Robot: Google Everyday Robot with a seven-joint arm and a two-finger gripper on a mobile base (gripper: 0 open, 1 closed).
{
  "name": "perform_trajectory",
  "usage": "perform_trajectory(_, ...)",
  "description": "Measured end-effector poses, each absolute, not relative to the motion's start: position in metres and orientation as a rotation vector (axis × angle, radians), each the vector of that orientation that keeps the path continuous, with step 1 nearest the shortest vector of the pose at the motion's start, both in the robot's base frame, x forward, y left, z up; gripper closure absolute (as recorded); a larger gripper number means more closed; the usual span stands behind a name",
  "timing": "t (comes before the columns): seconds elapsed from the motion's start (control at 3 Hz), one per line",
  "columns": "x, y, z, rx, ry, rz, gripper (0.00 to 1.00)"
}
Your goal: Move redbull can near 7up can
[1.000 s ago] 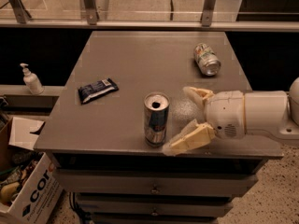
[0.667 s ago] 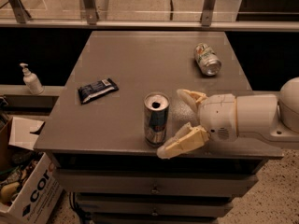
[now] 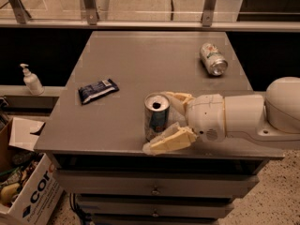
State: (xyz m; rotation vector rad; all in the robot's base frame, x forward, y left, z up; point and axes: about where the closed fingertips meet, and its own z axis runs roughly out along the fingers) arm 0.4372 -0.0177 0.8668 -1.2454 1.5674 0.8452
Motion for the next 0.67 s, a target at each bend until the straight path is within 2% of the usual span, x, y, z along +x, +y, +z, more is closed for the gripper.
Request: perform_trajectory(0.67, 0.4329, -0.0097, 0.8681, -1.239, 1.554, 0.88, 0.63)
